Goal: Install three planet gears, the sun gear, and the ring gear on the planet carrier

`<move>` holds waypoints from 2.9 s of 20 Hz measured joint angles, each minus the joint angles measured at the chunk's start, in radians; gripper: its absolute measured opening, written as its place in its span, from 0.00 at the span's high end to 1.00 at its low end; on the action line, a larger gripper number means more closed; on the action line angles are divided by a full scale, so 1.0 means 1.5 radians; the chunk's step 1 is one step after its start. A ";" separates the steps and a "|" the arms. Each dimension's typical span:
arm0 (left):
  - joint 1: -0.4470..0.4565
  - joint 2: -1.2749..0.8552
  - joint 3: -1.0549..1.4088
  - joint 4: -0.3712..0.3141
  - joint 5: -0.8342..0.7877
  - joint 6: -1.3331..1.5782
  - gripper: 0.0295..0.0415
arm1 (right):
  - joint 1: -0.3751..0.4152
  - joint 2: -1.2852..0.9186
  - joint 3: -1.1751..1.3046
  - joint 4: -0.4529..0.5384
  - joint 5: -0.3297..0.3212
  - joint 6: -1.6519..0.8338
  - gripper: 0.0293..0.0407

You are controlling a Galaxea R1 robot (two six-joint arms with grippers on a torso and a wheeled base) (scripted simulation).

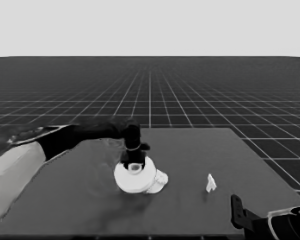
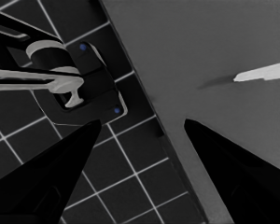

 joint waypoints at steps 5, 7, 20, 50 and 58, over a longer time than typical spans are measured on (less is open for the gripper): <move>0.006 0.163 -0.183 0.004 -0.007 0.042 0.56 | 0.000 0.000 0.000 0.000 0.000 0.000 0.19; 0.007 0.170 -0.196 0.004 -0.007 0.046 0.56 | 0.000 0.000 0.000 0.000 0.000 0.000 0.19; 0.069 0.184 -0.238 0.065 -0.027 0.077 0.56 | 0.000 0.000 0.000 0.000 0.000 0.000 0.19; 0.070 0.184 -0.238 0.065 -0.028 0.248 0.56 | 0.000 0.000 0.000 0.000 0.000 0.000 0.19; 0.077 0.183 -0.239 0.064 -0.027 0.295 0.56 | 0.000 0.000 0.000 0.000 0.000 0.000 0.19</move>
